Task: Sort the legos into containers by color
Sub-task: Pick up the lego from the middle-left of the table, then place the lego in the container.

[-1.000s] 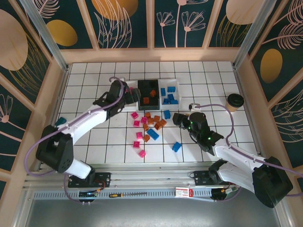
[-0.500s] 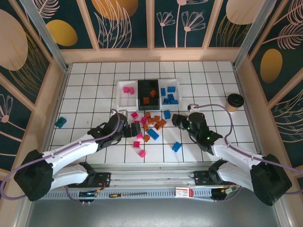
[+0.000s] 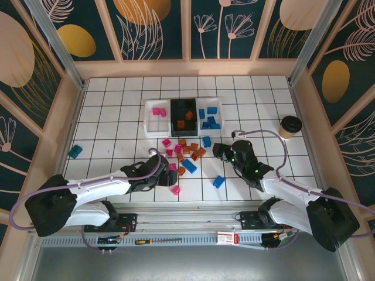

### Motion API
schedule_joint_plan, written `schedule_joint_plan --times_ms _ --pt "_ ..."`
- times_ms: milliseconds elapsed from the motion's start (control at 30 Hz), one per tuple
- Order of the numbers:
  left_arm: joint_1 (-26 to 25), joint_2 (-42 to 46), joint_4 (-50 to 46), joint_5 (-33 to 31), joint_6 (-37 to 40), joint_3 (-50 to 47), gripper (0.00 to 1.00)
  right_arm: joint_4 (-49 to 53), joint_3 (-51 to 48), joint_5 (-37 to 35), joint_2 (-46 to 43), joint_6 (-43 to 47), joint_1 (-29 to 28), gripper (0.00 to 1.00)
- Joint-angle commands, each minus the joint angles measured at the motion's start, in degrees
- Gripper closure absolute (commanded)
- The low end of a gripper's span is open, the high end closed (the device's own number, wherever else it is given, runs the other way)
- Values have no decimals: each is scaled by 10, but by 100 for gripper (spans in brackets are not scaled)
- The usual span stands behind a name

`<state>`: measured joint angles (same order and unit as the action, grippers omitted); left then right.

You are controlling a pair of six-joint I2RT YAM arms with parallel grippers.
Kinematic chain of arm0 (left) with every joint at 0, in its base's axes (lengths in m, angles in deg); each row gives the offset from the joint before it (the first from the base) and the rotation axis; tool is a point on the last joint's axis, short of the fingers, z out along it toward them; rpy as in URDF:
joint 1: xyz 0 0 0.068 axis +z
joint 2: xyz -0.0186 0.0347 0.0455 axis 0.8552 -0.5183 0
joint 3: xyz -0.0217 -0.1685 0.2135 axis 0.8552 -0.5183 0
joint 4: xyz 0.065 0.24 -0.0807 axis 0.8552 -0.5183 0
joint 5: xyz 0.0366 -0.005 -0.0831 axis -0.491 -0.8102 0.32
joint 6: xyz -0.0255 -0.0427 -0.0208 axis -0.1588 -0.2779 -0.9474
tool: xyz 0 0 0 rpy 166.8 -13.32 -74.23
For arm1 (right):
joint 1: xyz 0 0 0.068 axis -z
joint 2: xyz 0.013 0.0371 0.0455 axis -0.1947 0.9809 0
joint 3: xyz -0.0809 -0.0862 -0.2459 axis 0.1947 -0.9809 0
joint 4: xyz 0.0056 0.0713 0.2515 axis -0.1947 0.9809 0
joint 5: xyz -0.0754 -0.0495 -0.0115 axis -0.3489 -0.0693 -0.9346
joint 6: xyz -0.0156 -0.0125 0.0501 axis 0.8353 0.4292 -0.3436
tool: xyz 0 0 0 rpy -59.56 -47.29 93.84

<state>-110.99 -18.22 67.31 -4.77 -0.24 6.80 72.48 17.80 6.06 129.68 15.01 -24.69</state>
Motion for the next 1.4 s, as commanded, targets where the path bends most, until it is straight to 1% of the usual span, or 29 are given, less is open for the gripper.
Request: schedule_joint_plan --times_ms 0,100,200,267,367,467,533,600,700,800,867,967,1033,1100,1200,1367 --pt "-5 -27 11 -24 9 9 34 -8 -8 -4 -11 -10 4 34" --pt "-7 -61 23 -24 15 15 36 -5 -10 -6 -17 -10 4 34" --pt "-16 -82 27 -32 18 23 41 0 -9 -10 -19 -10 4 33" --pt "-23 -88 22 -39 18 25 47 1 -11 -11 -21 -10 5 34" --pt "-24 -89 18 -40 16 19 57 0 -14 -13 -22 -11 4 34" --pt "-25 -73 11 -46 7 15 66 -4 -15 -14 -20 -12 4 34" --pt "-25 -53 3 -56 1 18 69 -6 -15 -12 -18 -12 4 34" --pt "-24 -32 -10 -70 2 28 69 -6 -14 -12 -18 -12 5 34" --pt "-17 -9 -46 -116 21 62 70 -8 -14 -13 -17 -11 6 34" --pt "21 1 -62 -145 52 103 70 -11 -16 -14 -17 -12 6 34" --pt "72 5 -50 -142 76 128 71 -10 -17 -14 -17 -13 5 34" --pt "126 -5 -17 -148 108 164 66 -10 -18 -15 -21 -12 5 34" --pt "152 -36 9 -148 123 203 65 -9 -18 -18 -23 -11 6 34" --pt "171 -80 23 -142 131 245 66 -5 -15 -18 -24 -9 6 34" --pt "200 -151 33 -136 136 309 68 4 -9 -19 -27 -6 7 34" --pt "247 -248 47 -113 134 385 69 8 -5 -16 -40 -5 8 34"
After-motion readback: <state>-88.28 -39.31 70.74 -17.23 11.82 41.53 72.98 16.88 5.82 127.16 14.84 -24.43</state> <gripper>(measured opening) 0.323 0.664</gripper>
